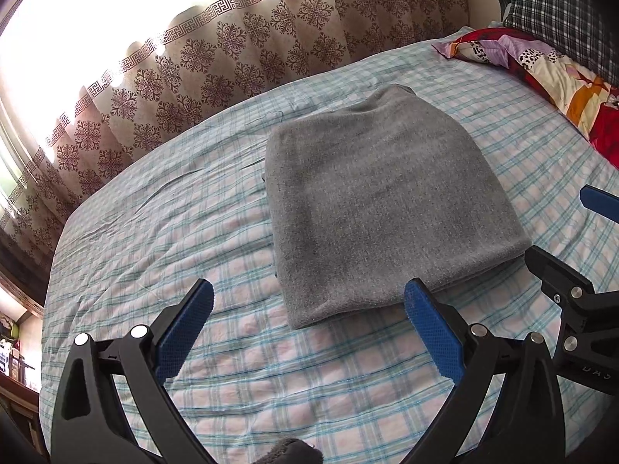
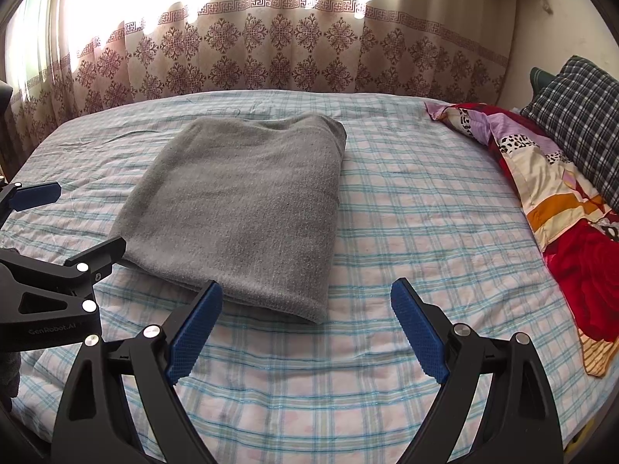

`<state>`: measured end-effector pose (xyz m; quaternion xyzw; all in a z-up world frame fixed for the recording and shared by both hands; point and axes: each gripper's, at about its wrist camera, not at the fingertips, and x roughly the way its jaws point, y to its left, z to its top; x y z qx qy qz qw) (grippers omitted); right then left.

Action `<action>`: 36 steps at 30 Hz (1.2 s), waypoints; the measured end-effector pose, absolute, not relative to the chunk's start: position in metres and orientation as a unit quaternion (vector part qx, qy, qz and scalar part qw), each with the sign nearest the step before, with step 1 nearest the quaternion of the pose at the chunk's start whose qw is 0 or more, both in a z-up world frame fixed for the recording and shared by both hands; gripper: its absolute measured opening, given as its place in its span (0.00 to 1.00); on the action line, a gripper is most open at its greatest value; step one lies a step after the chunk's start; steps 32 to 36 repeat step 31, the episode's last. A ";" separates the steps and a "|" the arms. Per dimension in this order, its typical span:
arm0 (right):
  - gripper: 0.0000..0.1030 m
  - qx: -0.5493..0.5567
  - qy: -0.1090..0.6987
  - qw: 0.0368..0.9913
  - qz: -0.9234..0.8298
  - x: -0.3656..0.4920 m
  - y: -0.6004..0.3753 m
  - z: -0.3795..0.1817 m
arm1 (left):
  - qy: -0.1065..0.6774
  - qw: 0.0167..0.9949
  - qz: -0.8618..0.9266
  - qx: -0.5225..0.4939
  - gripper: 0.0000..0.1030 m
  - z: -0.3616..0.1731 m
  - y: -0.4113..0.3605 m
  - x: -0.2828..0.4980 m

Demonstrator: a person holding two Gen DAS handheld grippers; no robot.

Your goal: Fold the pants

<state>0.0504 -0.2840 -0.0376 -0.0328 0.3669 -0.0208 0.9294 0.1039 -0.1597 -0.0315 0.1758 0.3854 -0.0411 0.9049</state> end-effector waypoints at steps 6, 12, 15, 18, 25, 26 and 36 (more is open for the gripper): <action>0.85 -0.032 0.370 0.928 -0.021 0.051 -0.284 -0.039 | 0.391 0.903 -0.049 0.170 0.97 -0.033 -0.160 0.105; 0.85 -0.032 0.372 0.927 -0.020 0.051 -0.284 -0.041 | 0.391 0.903 -0.050 0.170 0.97 -0.034 -0.160 0.105; 0.85 -0.032 0.374 0.927 -0.020 0.052 -0.284 -0.042 | 0.392 0.903 -0.051 0.169 0.97 -0.034 -0.160 0.105; 0.85 -0.031 0.374 0.927 -0.021 0.052 -0.285 -0.042 | 0.390 0.903 -0.054 0.169 0.97 -0.035 -0.160 0.104; 0.85 -0.024 0.379 0.925 -0.023 0.053 -0.287 -0.045 | 0.400 0.901 -0.057 0.157 0.97 -0.036 -0.158 0.106; 0.85 -0.022 0.381 0.924 -0.024 0.053 -0.288 -0.047 | 0.406 0.900 -0.056 0.149 0.97 -0.037 -0.155 0.109; 0.90 0.000 0.398 0.917 -0.031 0.057 -0.298 -0.057 | 0.453 0.885 -0.037 0.101 0.97 -0.055 -0.122 0.126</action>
